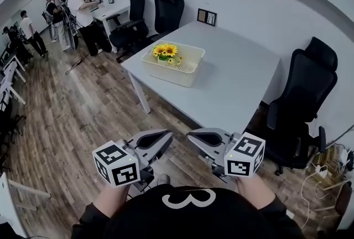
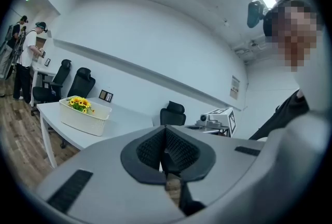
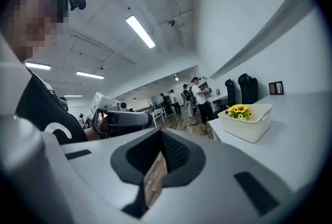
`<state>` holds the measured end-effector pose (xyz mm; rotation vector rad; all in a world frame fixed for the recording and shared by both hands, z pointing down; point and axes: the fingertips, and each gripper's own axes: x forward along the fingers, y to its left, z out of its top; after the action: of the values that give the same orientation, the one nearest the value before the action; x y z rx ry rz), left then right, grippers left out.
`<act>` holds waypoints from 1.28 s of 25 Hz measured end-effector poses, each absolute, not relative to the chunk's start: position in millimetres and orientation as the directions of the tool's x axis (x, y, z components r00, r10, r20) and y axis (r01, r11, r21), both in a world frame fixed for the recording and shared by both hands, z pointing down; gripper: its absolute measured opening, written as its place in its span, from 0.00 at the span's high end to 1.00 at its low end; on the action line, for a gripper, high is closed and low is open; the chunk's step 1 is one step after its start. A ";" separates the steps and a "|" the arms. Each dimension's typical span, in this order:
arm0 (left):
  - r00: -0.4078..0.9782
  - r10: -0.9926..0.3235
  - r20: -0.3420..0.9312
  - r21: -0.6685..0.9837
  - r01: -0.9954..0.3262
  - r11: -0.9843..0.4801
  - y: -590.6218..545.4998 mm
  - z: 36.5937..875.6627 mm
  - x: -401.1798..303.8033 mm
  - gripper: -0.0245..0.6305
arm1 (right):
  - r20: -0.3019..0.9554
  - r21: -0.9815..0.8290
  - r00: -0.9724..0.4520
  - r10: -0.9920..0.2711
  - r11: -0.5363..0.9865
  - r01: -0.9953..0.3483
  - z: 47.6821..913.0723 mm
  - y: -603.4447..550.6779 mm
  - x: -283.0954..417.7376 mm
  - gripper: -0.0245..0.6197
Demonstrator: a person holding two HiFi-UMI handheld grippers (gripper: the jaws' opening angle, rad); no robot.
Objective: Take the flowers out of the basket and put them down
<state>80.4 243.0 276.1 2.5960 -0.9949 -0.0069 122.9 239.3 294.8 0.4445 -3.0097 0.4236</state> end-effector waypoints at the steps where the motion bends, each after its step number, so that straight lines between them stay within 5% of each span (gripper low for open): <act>1: 0.752 -0.648 0.123 0.341 -0.645 -0.684 241.7 276.6 80.1 0.94 | 0.109 -0.263 -0.955 -0.277 0.918 -0.297 295.8 238.0 123.0 0.95; 32: 0.864 -0.486 0.131 0.422 -0.493 -0.761 3.5 298.7 -34.1 0.94 | 0.180 -0.234 -0.888 -0.424 0.858 -0.457 307.2 18.5 6.6 0.95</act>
<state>-34.1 3.5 298.7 2.5856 -0.7187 0.0191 6.6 18.5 307.2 0.6928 -2.9098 0.4122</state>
